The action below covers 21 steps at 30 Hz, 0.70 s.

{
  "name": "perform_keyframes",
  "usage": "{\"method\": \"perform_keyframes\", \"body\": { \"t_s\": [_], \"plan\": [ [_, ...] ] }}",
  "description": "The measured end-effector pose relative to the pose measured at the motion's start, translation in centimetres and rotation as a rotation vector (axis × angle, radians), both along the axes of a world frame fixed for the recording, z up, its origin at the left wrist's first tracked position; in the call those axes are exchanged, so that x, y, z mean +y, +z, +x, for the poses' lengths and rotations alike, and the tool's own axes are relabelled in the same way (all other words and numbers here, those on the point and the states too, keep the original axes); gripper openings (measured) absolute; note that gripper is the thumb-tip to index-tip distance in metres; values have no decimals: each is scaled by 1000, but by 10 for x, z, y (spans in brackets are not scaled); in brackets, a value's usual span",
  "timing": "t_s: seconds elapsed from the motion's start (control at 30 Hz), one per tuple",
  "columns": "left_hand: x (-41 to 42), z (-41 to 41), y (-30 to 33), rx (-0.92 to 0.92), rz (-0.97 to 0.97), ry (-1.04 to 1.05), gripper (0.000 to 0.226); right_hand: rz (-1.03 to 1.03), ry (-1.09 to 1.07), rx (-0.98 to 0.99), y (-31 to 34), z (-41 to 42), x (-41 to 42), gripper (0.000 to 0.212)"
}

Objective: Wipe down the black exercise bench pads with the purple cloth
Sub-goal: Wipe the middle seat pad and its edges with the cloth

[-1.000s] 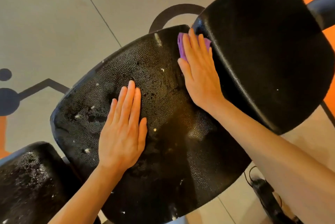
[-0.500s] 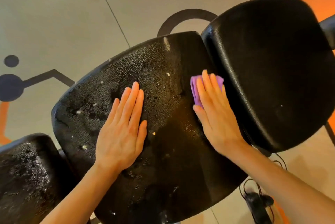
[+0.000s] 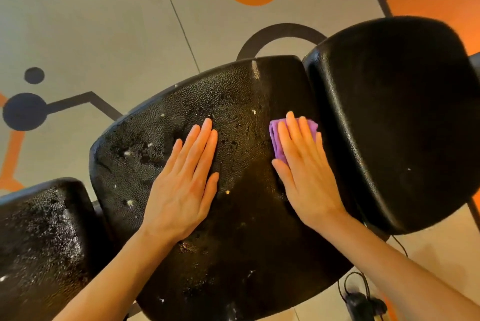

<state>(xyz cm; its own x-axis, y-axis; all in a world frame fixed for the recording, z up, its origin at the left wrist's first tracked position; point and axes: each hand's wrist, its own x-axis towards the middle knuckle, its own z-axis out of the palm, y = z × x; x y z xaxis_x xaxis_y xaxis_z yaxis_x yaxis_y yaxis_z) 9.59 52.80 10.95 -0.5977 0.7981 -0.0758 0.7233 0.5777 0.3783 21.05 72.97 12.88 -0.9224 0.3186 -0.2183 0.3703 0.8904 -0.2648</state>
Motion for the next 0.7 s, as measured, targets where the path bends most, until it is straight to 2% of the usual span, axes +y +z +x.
{"method": "perform_keyframes", "body": {
  "t_s": [0.03, 0.13, 0.2, 0.23, 0.33, 0.37, 0.4, 0.43, 0.53, 0.57, 0.6, 0.63, 0.7],
  "plan": [
    [-2, -1, 2, -14, 18, 31, 64, 5, -32, 16, -3, -12, 11, 60],
    [-23, -4, 3, -35, 10, 216, 66, 42, -328, 106, -2, -100, 30, 58],
    [-37, -5, 1, -34, -32, 316, 66, 125, -358, 141, -4, -136, 4, 57],
    [-41, -5, -1, -28, -50, 337, 67, 154, -245, 158, -5, -140, -19, 57],
    [-41, -3, -6, -18, -82, 347, 67, 169, 305, 150, -3, -123, -60, 58],
    [-40, -3, -5, -17, -84, 347, 67, 175, 391, 152, -3, -120, -49, 58],
    [-39, -3, -5, -15, -85, 345, 67, 188, 366, 162, -4, -119, -29, 57],
    [-39, -4, -4, -14, -89, 344, 67, 171, 238, 158, -5, -118, -7, 56],
    [-40, -4, -4, -11, -88, 344, 67, 82, -358, 121, -4, -115, 36, 56],
    [-40, -3, -4, -13, -84, 346, 67, 109, -431, 111, -3, -117, 25, 56],
    [-40, -3, -4, -15, -84, 347, 67, 156, -401, 124, -4, -122, 5, 56],
    [-39, -3, -5, -13, -89, 346, 67, 185, -281, 148, -4, -128, -19, 57],
    [-40, -3, -5, -3, -99, 343, 67, 152, 98, 179, -2, -135, -54, 57]
  ]
}}
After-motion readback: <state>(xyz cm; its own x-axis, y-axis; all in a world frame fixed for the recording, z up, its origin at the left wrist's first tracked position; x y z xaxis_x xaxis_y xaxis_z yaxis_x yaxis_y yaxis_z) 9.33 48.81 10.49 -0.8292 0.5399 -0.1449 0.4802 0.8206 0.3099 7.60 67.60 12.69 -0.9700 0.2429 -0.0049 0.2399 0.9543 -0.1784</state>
